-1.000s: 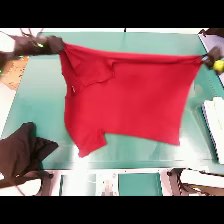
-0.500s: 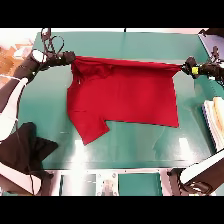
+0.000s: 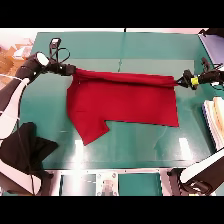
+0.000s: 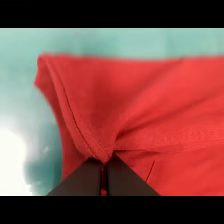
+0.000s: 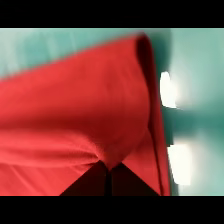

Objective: Fold the shirts.

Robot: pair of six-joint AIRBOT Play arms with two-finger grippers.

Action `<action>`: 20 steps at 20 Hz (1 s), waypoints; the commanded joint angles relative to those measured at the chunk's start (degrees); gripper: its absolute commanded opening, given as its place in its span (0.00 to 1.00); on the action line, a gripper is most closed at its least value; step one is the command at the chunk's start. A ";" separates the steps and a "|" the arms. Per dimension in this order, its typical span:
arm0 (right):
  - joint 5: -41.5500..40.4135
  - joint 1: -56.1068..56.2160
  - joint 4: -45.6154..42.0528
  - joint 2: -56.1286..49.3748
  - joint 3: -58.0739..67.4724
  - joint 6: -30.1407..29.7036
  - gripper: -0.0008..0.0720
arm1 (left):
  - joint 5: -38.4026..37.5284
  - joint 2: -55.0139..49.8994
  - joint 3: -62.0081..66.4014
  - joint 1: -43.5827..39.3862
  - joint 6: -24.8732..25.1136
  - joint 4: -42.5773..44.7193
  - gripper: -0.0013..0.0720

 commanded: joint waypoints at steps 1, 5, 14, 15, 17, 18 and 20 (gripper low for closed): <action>5.77 -0.07 -3.93 -0.07 -2.36 0.87 0.03 | -5.38 -0.07 -0.13 0.02 -1.11 4.59 0.06; 6.29 -0.07 -4.11 -0.07 -2.64 0.92 0.03 | -11.19 -2.73 -0.11 -0.15 -0.94 2.51 0.06; 19.98 -0.13 -13.60 1.64 -1.53 10.38 0.52 | -34.84 -3.30 9.66 -0.13 -6.60 2.51 0.83; 22.62 -0.07 -13.57 2.03 -1.62 10.10 0.30 | -38.07 -3.23 11.47 -0.13 -8.20 2.51 0.69; 24.65 -0.11 -13.60 3.89 -3.61 11.54 0.07 | -44.28 -1.99 12.15 -0.15 -8.61 2.71 0.06; 23.56 -0.44 -13.57 6.05 -6.21 12.50 0.03 | -46.97 -0.98 11.41 -0.15 -9.38 2.91 0.05; 18.86 -1.73 -13.62 13.57 -15.52 12.44 0.03 | -49.57 3.89 5.99 -0.15 -10.49 5.07 0.05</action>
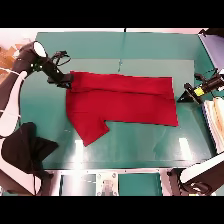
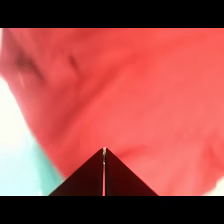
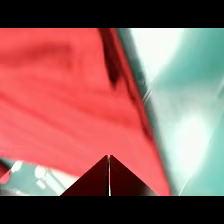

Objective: Fold the shirts.

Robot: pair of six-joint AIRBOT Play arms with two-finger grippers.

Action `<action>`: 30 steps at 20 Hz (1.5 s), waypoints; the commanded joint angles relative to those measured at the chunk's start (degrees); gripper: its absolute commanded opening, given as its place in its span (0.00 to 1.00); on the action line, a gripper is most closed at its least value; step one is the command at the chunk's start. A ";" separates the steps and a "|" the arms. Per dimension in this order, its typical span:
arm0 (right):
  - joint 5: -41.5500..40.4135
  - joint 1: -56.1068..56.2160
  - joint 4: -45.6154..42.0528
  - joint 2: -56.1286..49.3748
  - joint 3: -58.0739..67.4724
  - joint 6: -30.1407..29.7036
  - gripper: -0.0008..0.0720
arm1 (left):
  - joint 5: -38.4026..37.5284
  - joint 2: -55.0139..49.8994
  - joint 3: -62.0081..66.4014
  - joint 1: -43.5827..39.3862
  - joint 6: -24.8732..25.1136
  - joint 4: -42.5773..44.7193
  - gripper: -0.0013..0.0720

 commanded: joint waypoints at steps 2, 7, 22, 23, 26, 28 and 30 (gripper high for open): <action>-8.52 -3.28 -0.68 17.27 -21.62 0.37 0.03 | -5.16 13.14 -14.62 0.02 -3.19 3.28 0.05; -23.76 -7.85 0.00 44.92 -57.40 0.35 0.03 | 16.44 41.46 -52.46 0.02 -12.79 1.60 0.06; -58.23 0.98 29.42 48.28 -72.70 -10.01 0.51 | 52.11 32.33 -73.02 -5.81 -1.51 -34.05 0.33; -59.56 1.11 30.45 47.36 -72.70 -10.03 0.51 | 51.98 32.35 -72.19 -5.81 -0.44 -34.05 0.07; -59.89 1.11 31.52 43.85 -72.70 -10.03 0.51 | 50.42 32.39 -69.33 -5.81 0.35 -33.59 0.06; -58.07 1.05 31.52 43.50 -72.59 -10.08 0.51 | 48.85 32.39 -67.89 -5.79 1.09 -33.40 0.06; -52.02 1.01 29.24 43.54 -71.19 -10.91 0.51 | 47.30 32.37 -67.56 -5.79 1.11 -32.96 0.06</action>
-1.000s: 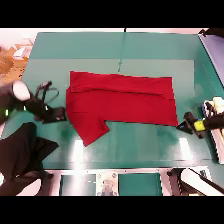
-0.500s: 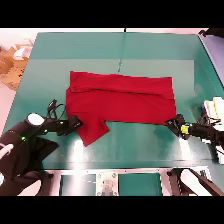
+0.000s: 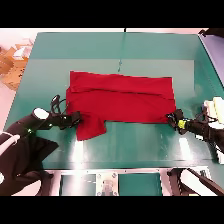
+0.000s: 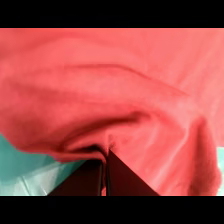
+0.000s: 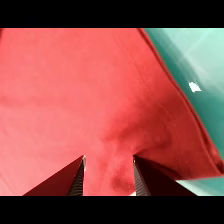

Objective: Fold the shirts.

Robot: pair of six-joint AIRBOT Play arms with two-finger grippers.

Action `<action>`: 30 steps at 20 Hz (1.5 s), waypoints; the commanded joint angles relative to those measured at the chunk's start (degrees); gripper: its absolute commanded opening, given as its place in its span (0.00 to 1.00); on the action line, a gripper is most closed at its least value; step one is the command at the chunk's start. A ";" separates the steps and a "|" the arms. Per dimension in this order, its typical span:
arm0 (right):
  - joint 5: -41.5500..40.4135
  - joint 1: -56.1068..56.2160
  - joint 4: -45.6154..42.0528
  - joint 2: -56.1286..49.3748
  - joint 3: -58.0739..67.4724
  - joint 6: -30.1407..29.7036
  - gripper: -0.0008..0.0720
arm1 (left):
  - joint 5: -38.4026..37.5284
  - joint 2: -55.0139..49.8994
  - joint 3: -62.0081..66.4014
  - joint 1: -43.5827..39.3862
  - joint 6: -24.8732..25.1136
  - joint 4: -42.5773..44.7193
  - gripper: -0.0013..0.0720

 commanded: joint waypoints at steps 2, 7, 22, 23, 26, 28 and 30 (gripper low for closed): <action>11.82 0.11 -8.00 -0.70 3.43 -0.02 0.51 | -4.63 -0.04 1.36 -0.13 1.01 0.42 0.06; 20.63 -1.62 -19.93 -0.70 5.68 6.51 0.51 | -5.84 -0.04 1.38 -0.13 1.05 0.72 0.06; 32.98 -1.68 -24.52 1.60 9.31 7.34 0.64 | -11.85 -0.04 1.38 -0.13 4.09 1.07 0.06; 32.57 -1.68 -24.44 2.08 7.58 7.39 0.64 | -12.96 -0.04 1.38 -0.13 4.09 1.68 0.06; 26.84 -1.68 -23.04 2.38 3.21 8.74 0.64 | -15.67 -0.04 1.38 -0.15 4.07 2.45 0.06; 21.62 -1.66 -19.67 2.38 1.01 8.81 0.64 | -19.30 -0.04 1.38 -0.15 4.13 2.75 0.06; 16.90 -1.49 -17.27 2.36 -0.17 8.79 0.64 | -21.59 -0.04 1.38 -0.15 4.13 3.78 0.06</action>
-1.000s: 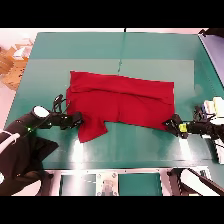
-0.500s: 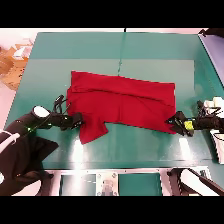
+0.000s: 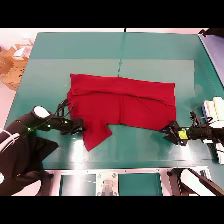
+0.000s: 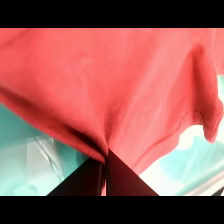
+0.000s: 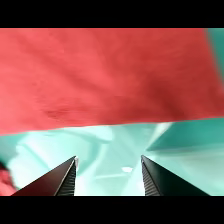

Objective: Fold the shirts.

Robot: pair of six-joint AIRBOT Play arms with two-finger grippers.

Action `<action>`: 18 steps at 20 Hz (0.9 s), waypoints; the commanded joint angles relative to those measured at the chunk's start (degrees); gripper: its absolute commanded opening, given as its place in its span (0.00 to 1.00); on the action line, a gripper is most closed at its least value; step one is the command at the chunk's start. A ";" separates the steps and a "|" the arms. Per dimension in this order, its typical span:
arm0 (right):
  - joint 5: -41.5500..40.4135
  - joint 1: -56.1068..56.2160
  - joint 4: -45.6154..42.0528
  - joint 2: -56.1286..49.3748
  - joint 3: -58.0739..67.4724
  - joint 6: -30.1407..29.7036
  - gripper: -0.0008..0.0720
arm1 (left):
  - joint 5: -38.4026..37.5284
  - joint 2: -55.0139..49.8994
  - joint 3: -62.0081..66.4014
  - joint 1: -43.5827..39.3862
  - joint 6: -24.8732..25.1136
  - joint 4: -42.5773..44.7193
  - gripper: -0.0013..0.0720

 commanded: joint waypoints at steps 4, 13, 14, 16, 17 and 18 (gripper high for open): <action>-15.56 0.15 4.46 0.07 -2.69 0.24 0.64 | -7.50 -0.04 0.02 0.00 0.17 2.80 0.06; -17.11 -0.26 0.33 0.07 -2.69 1.36 0.64 | -5.86 -0.04 0.02 0.00 0.15 3.74 0.06; -17.46 -0.26 0.33 0.07 -2.69 1.36 0.64 | -5.44 -0.04 0.02 0.00 0.15 3.72 0.06; -19.28 -0.26 0.33 0.07 -2.69 1.36 0.65 | -5.20 -0.04 0.02 0.00 0.11 3.67 0.06; -20.09 -0.28 0.26 0.07 -2.69 1.60 0.70 | -5.44 -0.04 0.02 0.00 0.11 3.67 0.06; -20.17 -0.48 0.11 0.07 -2.69 1.62 0.70 | -5.68 -0.04 0.02 0.00 0.13 3.67 0.06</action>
